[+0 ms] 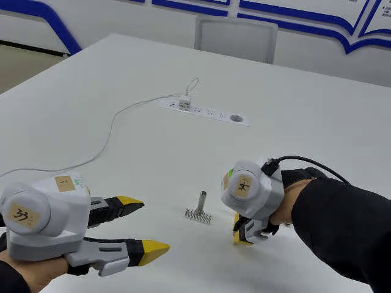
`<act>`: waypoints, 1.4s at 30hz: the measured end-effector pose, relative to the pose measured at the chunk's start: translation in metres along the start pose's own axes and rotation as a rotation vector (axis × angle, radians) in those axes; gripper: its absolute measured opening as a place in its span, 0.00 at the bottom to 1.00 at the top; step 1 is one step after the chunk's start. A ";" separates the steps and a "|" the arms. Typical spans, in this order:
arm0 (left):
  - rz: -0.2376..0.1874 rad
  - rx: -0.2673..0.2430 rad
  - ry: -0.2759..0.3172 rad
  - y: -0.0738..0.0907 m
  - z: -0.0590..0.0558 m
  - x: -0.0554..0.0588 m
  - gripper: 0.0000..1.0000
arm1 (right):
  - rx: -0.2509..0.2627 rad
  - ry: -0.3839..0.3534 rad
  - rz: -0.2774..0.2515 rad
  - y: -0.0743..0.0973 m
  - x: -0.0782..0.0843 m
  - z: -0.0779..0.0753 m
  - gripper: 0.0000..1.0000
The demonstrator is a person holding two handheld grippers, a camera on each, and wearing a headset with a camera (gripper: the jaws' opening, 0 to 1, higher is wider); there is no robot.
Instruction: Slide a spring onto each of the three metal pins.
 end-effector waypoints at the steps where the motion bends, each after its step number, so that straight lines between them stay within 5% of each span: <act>1: 0.000 0.000 -0.001 0.000 0.000 0.000 0.55 | 0.004 -0.006 0.000 0.000 0.000 0.000 0.12; 4: -0.001 0.001 -0.004 0.000 0.000 -0.001 0.55 | 0.030 -0.022 -0.008 0.004 0.003 -0.002 0.12; 22: -0.002 0.017 -0.028 -0.005 -0.004 -0.008 0.55 | 0.172 -0.242 -0.251 0.048 0.006 -0.006 0.11; 32: 0.002 0.019 -0.036 -0.005 -0.004 -0.009 0.55 | 0.177 -0.321 -0.296 0.058 0.008 -0.006 0.11; 42: -0.001 0.018 -0.042 -0.004 -0.004 -0.011 0.55 | 0.155 -0.417 -0.352 0.090 0.003 -0.013 0.11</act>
Point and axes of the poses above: the centre of the closed fingertips' face, and the gripper's own axes: y roughly backward along the fingers, z roughly to its left, x roughly out of its underside, the point moved 6 cm from there along y, roughly backward along the fingers, and after that the axes turned 4 degrees about -z, right-handed, at the moved point
